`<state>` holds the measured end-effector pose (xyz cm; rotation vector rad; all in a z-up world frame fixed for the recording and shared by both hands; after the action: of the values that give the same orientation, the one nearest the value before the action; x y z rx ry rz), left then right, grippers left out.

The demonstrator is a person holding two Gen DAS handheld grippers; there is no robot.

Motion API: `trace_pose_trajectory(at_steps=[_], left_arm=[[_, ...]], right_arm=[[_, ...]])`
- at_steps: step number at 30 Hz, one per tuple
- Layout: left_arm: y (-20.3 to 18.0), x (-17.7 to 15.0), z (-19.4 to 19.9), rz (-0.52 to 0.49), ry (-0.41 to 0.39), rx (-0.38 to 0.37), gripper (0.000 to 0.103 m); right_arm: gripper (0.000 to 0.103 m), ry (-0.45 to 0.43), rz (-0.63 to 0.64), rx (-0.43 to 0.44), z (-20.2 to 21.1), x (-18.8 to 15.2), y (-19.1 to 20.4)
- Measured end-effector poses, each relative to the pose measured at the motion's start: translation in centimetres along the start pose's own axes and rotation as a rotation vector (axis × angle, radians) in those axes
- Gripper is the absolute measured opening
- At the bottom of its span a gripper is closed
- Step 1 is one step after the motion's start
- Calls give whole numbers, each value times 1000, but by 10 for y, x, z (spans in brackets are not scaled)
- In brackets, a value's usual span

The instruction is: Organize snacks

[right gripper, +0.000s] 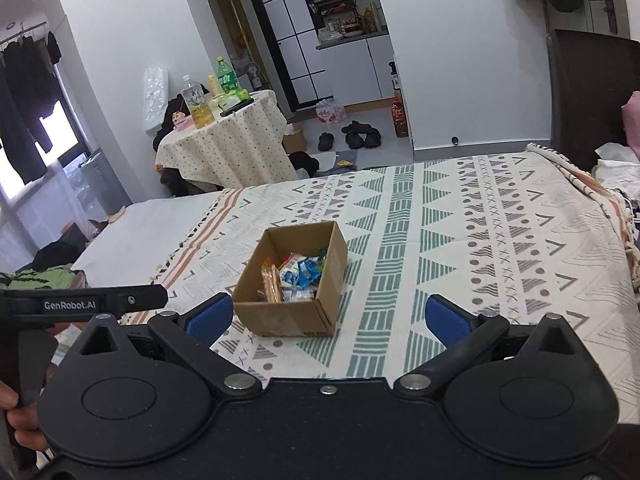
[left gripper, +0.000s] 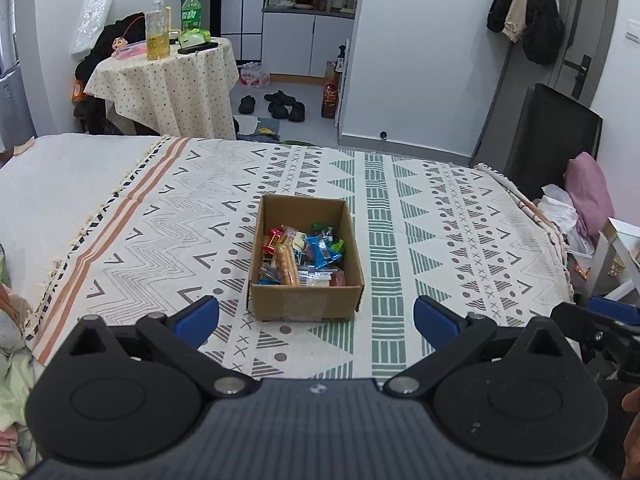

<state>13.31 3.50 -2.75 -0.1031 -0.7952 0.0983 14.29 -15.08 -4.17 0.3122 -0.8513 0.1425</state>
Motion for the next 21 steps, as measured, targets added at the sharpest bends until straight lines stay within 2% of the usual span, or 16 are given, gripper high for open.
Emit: trace_pose_trajectory(at_steps=[12, 21], left_arm=[[2, -8, 35, -36, -34, -4, 103], [11, -18, 48, -62, -37, -10, 103]], right_arm=[[103, -19, -9, -20, 35, -12, -2], [103, -14, 2, -73, 47, -27, 0]])
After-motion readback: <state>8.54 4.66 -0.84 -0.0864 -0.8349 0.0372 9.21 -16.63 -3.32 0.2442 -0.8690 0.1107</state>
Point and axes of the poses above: each gripper's, at about its wrist camera, not at the fingertips, and z roughly against the way its jaws point, y to its left, x to its top, the point moved 10 cm from there along -z, roughly the way its jaws point, and after that the axes turned 4 degrees about -x, right-handed, at the moved point
